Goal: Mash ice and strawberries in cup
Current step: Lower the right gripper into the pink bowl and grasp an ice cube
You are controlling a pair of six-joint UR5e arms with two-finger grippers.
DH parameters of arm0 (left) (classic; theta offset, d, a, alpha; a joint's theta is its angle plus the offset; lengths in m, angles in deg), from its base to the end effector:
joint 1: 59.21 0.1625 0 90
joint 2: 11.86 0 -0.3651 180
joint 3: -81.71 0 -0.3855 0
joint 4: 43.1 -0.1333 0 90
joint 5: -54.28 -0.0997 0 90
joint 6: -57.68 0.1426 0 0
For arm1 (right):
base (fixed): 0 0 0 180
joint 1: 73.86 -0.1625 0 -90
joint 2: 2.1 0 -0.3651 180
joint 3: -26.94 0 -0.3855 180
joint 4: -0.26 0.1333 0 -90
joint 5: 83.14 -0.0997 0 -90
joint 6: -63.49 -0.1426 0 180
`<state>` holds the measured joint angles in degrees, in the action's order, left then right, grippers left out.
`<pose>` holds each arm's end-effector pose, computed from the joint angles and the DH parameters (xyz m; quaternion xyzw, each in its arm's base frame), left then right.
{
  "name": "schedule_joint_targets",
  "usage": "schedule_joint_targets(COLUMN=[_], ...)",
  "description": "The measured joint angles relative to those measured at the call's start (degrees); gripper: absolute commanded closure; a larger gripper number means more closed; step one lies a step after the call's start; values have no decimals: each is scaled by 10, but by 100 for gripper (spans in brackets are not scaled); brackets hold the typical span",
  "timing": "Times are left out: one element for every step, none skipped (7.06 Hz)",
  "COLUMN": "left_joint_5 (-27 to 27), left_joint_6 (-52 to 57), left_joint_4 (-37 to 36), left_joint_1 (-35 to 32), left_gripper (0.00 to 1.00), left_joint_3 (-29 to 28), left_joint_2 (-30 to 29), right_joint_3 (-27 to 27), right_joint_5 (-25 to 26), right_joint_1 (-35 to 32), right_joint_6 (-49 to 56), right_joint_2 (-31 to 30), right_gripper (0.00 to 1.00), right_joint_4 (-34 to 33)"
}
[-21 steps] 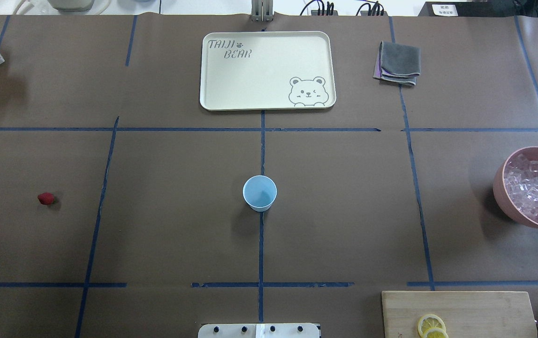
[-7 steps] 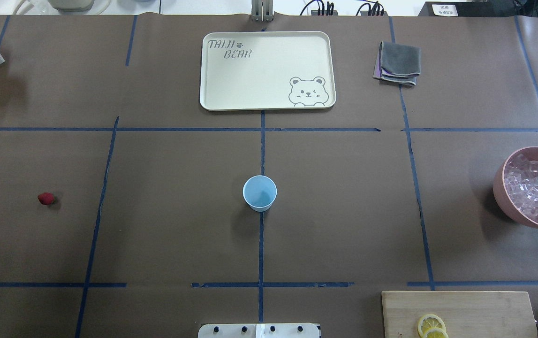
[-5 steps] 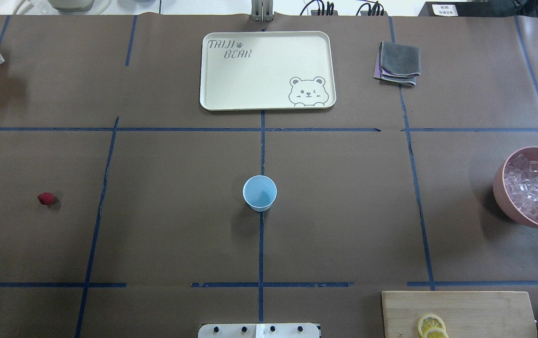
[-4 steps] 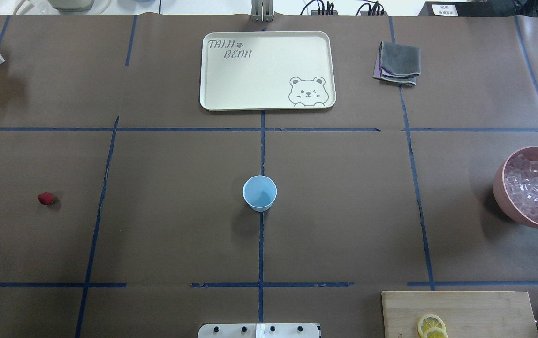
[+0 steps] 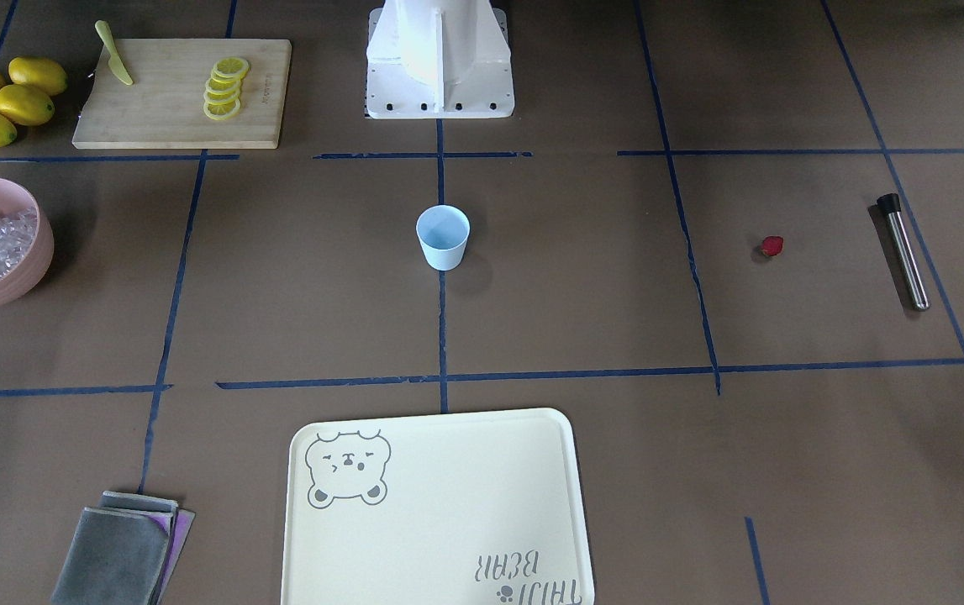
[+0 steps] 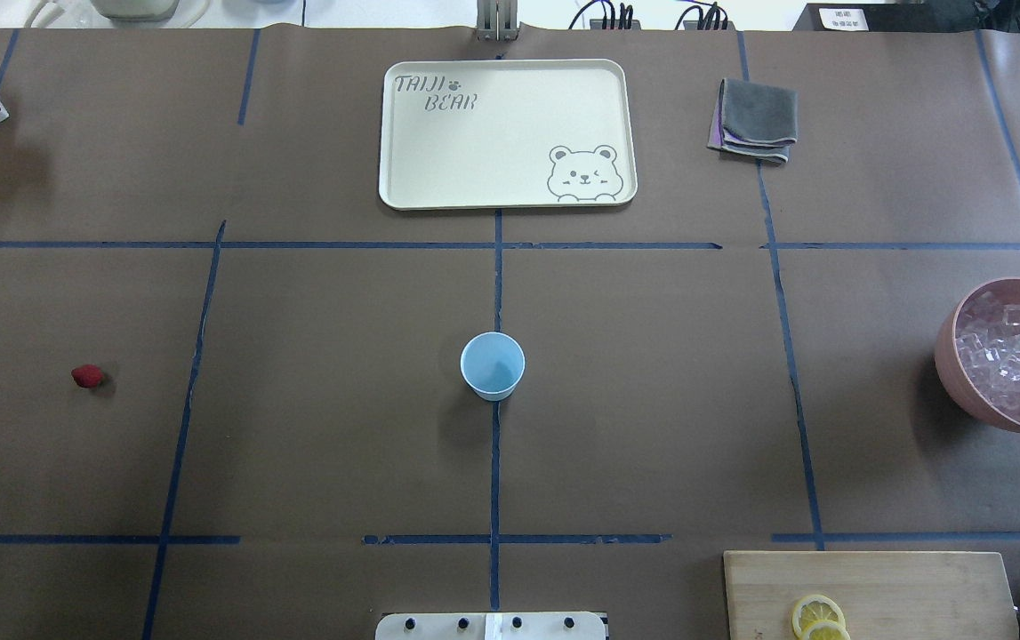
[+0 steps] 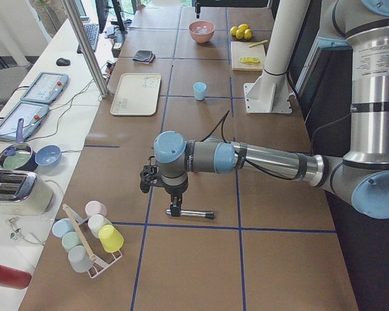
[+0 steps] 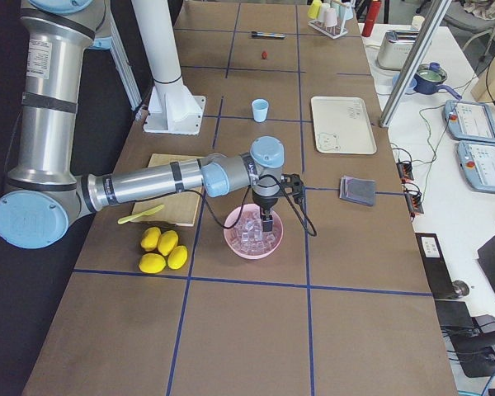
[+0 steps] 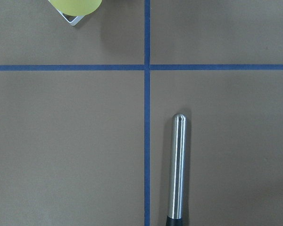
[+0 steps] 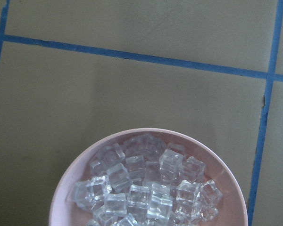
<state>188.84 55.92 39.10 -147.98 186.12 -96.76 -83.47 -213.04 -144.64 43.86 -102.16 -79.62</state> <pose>-0.0236 -0.4509 0.5627 0.0023 0.3793 0.0007 0.9253 -0.1077 -0.4360 0.5204 0.0458 -0.3722 -0.0573 0.9252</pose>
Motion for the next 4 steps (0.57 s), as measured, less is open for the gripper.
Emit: schedule_joint_targets(left_joint_5=[0,0,1,1], left_joint_6=[0,0,0,0], left_joint_4=[0,1,1,1], left_joint_1=[0,0,0,0], left_gripper=[0,0,0,0], left_joint_3=[0,0,0,2], left_joint_2=[0,0,0,0], right_joint_3=[4,11,19,25], right_joint_5=[14,21,23,23], right_joint_1=[18,32,38,43], right_joint_6=[-26,-53,-77,-107], right_joint_2=[-4,-6,-7,-7], right_gripper=[2,2,4,4], right_joint_4=[19,28,32,36])
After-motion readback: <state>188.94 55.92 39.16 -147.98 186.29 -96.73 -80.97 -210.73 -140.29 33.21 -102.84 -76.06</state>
